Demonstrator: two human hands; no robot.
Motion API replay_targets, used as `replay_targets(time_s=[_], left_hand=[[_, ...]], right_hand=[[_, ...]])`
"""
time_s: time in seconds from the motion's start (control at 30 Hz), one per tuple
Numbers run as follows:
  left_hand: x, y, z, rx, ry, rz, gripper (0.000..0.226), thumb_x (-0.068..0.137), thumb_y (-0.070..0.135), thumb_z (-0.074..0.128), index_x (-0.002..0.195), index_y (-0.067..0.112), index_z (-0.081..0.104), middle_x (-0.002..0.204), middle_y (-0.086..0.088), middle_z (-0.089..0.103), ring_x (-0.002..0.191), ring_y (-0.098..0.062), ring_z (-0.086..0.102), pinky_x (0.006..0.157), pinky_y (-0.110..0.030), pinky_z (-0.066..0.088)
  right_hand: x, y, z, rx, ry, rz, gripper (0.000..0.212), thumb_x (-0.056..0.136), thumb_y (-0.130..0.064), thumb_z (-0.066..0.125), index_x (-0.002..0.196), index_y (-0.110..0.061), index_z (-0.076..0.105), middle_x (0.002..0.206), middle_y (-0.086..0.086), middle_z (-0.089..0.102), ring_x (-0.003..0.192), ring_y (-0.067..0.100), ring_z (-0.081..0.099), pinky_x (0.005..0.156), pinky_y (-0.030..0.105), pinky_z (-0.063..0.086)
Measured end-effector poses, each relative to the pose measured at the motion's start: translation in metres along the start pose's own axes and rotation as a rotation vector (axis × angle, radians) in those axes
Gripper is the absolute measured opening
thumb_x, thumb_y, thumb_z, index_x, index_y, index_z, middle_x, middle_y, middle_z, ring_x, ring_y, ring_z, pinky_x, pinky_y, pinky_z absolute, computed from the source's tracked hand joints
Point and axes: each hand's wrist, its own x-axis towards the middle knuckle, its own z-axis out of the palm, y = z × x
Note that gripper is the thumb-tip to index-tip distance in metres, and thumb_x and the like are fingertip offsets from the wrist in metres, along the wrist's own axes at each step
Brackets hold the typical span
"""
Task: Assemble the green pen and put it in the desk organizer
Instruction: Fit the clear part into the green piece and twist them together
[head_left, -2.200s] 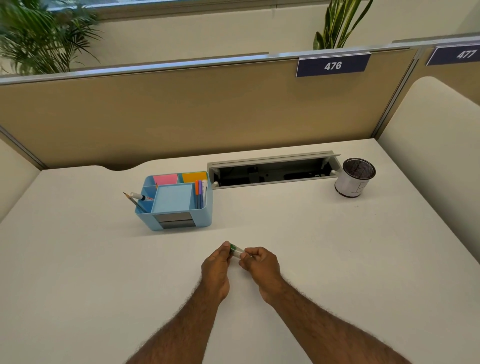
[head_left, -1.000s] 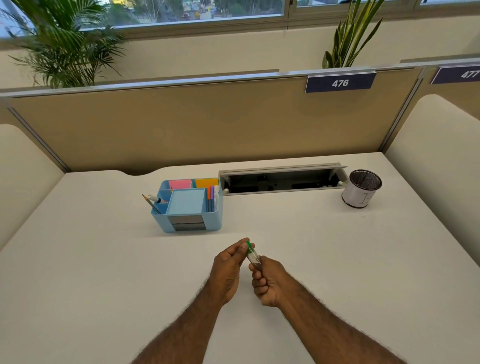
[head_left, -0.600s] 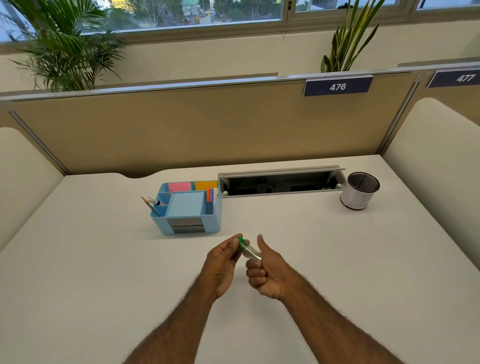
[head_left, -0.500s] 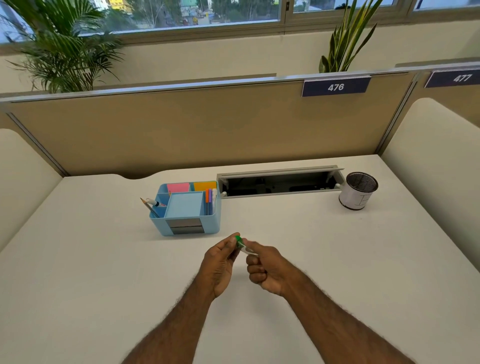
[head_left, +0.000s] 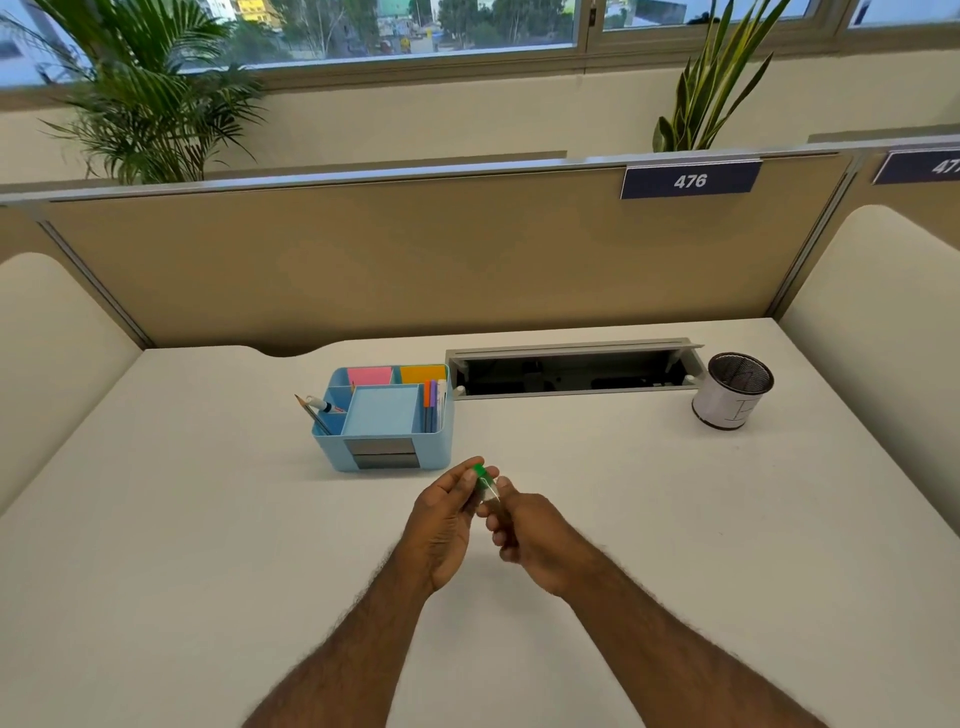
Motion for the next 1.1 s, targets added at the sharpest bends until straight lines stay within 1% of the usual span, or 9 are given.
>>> replay_targets(time_s=[0.1,0.17,0.27,0.4,0.5,0.7,0.8,0.97,1.1], left_hand=[[-0.001,0.007,0.000,0.027,-0.091,-0.028,0.030,0.097,0.016,0.047,0.119,0.004,0.062,0.112,-0.015,0.071,0.085,-0.016,0.062,0.091,-0.033,0.051],[-0.002,0.008,-0.002,-0.010,-0.120,-0.059,0.034,0.097,0.018,0.046,0.123,0.001,0.060,0.116,-0.018,0.070,0.099,-0.027,0.055,0.102,-0.043,0.045],[-0.002,0.007,-0.005,-0.065,-0.109,-0.070,0.036,0.097,0.017,0.046,0.124,-0.002,0.058,0.120,-0.022,0.067,0.111,-0.030,0.056,0.111,-0.047,0.038],[-0.004,0.009,0.000,-0.020,-0.007,-0.004,0.024,0.092,0.020,0.055,0.105,0.007,0.071,0.092,-0.006,0.073,0.074,-0.009,0.065,0.092,-0.034,0.049],[-0.003,0.009,-0.002,0.145,0.034,0.051,0.020,0.085,0.027,0.064,0.098,0.016,0.074,0.089,0.000,0.075,0.085,-0.013,0.067,0.077,-0.022,0.052],[-0.006,0.006,-0.008,0.140,0.002,0.028,0.021,0.088,0.020,0.061,0.106,0.017,0.071,0.093,0.004,0.078,0.096,-0.015,0.068,0.084,-0.022,0.050],[-0.007,0.008,-0.010,0.112,-0.043,0.017,0.029,0.091,0.017,0.055,0.117,0.011,0.066,0.101,0.002,0.077,0.105,-0.019,0.067,0.091,-0.025,0.048],[-0.005,0.014,-0.011,0.008,-0.084,0.001,0.024,0.093,0.011,0.052,0.111,0.010,0.068,0.113,-0.009,0.072,0.110,-0.024,0.062,0.090,-0.026,0.053],[-0.003,0.016,-0.010,-0.007,-0.091,-0.015,0.022,0.093,0.012,0.052,0.107,0.011,0.070,0.107,-0.013,0.068,0.100,-0.026,0.059,0.089,-0.033,0.053]], right_hand=[[0.001,0.002,0.001,0.539,-0.244,0.166,0.053,0.097,-0.046,0.038,0.073,-0.010,0.068,0.048,-0.003,0.050,0.042,0.008,0.041,0.041,0.020,0.032],[0.003,0.001,0.005,0.646,-0.331,0.164,0.049,0.097,-0.043,0.040,0.073,-0.009,0.066,0.042,-0.004,0.044,0.035,0.007,0.035,0.037,0.019,0.028],[0.005,0.000,0.009,0.642,-0.340,0.158,0.052,0.098,-0.046,0.038,0.072,-0.009,0.063,0.039,-0.004,0.038,0.031,0.006,0.028,0.035,0.018,0.023],[0.008,0.002,0.013,0.569,-0.273,0.131,0.051,0.094,-0.053,0.039,0.083,-0.009,0.062,0.042,-0.002,0.040,0.034,0.007,0.028,0.037,0.019,0.023],[0.008,0.000,0.016,0.378,-0.184,0.042,0.048,0.087,-0.052,0.056,0.095,-0.005,0.062,0.050,0.000,0.042,0.041,0.007,0.028,0.043,0.021,0.024],[0.006,0.001,0.013,0.118,-0.017,-0.171,0.030,0.087,-0.036,0.065,0.089,-0.007,0.056,0.071,0.008,0.065,0.052,0.010,0.042,0.044,0.020,0.036],[0.005,0.003,0.013,0.207,-0.025,-0.154,0.027,0.090,-0.032,0.061,0.092,-0.005,0.061,0.077,0.010,0.065,0.056,0.010,0.043,0.045,0.019,0.037],[0.006,0.002,0.015,0.656,-0.253,0.019,0.031,0.093,-0.031,0.055,0.105,-0.004,0.064,0.069,0.008,0.061,0.045,0.007,0.045,0.036,0.016,0.035],[0.010,0.004,0.019,0.820,-0.376,0.060,0.036,0.093,-0.036,0.053,0.098,-0.003,0.064,0.066,0.008,0.062,0.041,0.007,0.046,0.033,0.015,0.035]])
